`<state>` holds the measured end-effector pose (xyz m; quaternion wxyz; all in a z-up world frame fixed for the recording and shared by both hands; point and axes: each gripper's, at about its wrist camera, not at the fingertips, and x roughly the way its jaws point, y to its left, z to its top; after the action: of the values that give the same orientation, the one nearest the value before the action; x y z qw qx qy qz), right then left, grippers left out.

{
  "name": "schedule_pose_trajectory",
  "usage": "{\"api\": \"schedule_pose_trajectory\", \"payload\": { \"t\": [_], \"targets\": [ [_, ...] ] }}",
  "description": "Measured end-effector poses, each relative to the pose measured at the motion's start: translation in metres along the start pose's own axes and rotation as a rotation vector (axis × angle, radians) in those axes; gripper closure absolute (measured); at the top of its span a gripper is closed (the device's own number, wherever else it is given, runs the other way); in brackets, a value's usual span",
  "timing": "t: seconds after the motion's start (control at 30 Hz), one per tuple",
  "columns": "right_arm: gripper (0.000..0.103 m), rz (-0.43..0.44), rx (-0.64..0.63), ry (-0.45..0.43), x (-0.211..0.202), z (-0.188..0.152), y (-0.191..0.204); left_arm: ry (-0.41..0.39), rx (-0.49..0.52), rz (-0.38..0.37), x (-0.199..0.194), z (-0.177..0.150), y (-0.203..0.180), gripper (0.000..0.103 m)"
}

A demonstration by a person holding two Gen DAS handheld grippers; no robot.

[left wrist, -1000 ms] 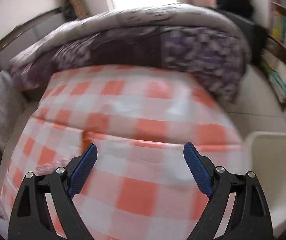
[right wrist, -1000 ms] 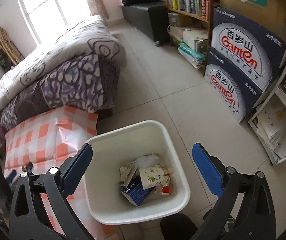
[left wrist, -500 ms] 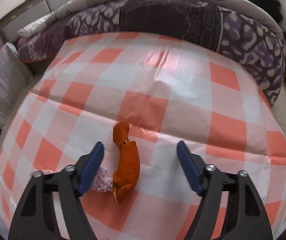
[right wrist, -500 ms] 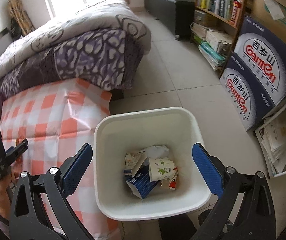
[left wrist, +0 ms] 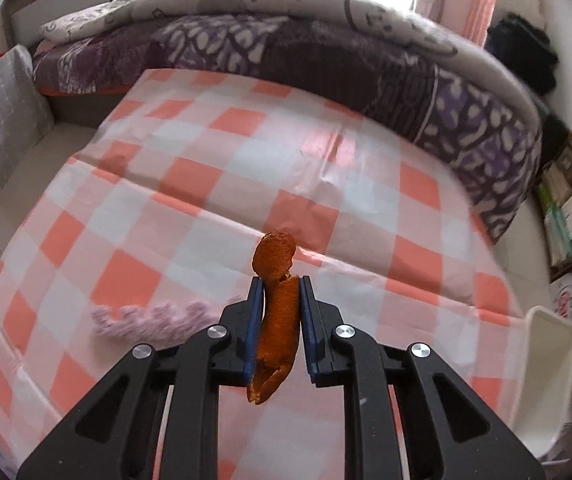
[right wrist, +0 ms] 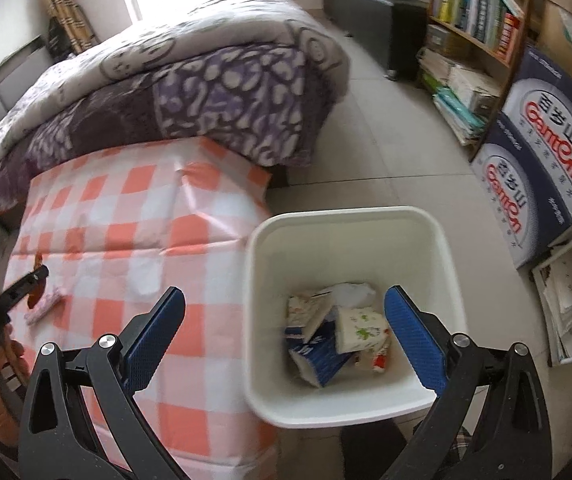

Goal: Collect trash
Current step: 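Grasp the second orange peel with the left tool, then grasp the pink fuzzy stick with the right tool while the left tool holds the peel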

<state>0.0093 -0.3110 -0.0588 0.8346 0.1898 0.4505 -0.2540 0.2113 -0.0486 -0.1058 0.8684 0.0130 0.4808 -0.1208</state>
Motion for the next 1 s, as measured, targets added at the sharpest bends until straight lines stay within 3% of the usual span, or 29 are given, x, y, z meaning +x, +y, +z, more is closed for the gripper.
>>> {"api": "schedule_pose_trajectory", "payload": {
  "t": [0.13,0.47,0.6,0.7,0.83,1.0],
  "targets": [
    [0.007,0.025,-0.067,0.013,0.004,-0.007,0.031,-0.015,-0.076,-0.052,-0.038,-0.002,0.029,0.085],
    [0.007,0.142,-0.313,-0.048,-0.001,-0.033,0.133,-0.104,-0.213,-0.068,-0.140,-0.046,0.090,0.085],
    [0.007,0.225,-0.508,-0.092,0.004,-0.053,0.191,-0.171,-0.233,-0.049,-0.176,-0.056,0.110,0.085],
    [0.007,0.279,-0.668,-0.120,0.013,-0.064,0.234,-0.192,-0.245,-0.048,-0.187,-0.053,0.123,0.085],
    [0.007,0.348,-0.864,-0.096,0.035,-0.078,0.296,-0.201,-0.287,-0.043,-0.193,-0.049,0.139,0.085],
    [0.009,0.364,-1.030,-0.062,0.067,-0.090,0.355,-0.221,-0.318,-0.041,-0.200,-0.046,0.154,0.085]
  ]
}}
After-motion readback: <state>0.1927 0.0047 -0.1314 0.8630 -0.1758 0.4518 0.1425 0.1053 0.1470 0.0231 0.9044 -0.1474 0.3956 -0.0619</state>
